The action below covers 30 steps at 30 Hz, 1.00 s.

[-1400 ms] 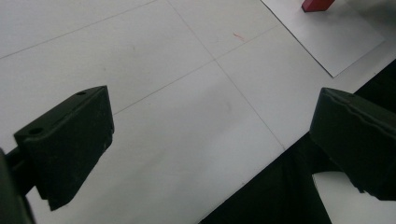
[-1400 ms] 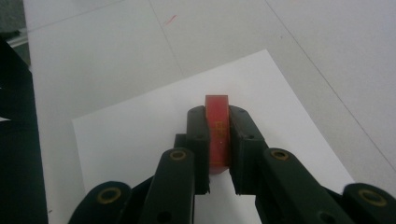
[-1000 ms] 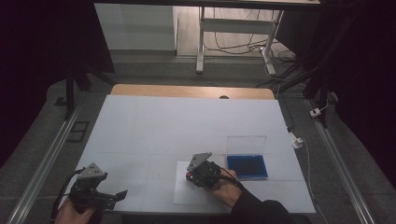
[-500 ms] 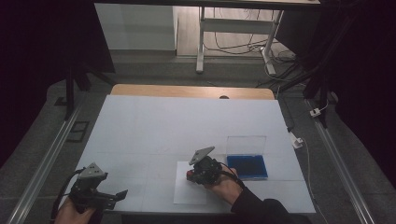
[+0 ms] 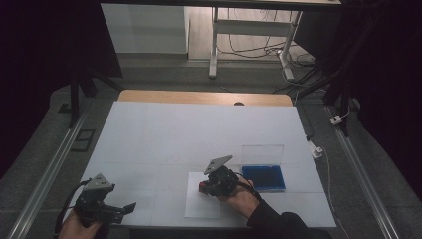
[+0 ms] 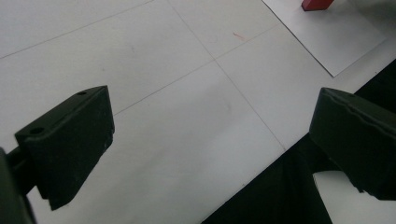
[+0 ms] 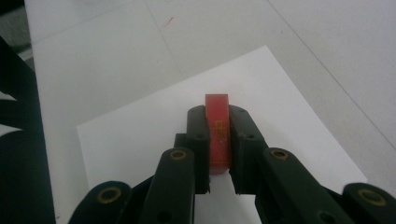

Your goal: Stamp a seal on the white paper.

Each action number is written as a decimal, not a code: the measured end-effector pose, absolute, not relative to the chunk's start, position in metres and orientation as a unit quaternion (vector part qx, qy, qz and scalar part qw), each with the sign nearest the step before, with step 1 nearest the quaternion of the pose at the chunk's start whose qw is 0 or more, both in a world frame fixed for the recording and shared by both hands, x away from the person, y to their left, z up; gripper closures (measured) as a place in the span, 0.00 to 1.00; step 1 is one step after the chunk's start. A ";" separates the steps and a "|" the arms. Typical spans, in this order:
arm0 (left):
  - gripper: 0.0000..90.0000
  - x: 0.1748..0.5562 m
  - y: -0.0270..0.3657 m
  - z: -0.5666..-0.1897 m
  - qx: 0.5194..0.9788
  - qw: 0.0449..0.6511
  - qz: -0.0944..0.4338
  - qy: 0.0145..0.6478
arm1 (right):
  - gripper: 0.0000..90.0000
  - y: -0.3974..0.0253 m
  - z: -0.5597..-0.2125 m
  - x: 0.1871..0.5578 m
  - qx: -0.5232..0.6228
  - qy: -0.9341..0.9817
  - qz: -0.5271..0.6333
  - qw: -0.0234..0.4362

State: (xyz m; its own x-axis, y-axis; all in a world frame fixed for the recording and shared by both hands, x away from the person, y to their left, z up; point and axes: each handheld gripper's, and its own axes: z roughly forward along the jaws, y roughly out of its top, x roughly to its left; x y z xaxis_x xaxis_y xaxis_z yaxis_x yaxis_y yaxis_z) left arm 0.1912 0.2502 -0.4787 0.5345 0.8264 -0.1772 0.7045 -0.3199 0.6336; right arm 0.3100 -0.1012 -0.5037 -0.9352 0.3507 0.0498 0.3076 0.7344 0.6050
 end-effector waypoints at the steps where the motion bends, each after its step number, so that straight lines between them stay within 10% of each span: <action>1: 0.00 0.191 0.250 -0.479 0.807 0.340 0.089 0.474 | 0.90 -0.100 -0.503 0.308 0.169 0.933 0.316 0.044; 30: 0.00 0.191 0.250 -0.479 0.808 0.340 0.089 0.473 | 0.89 -0.110 -0.492 0.313 0.191 0.914 0.358 0.019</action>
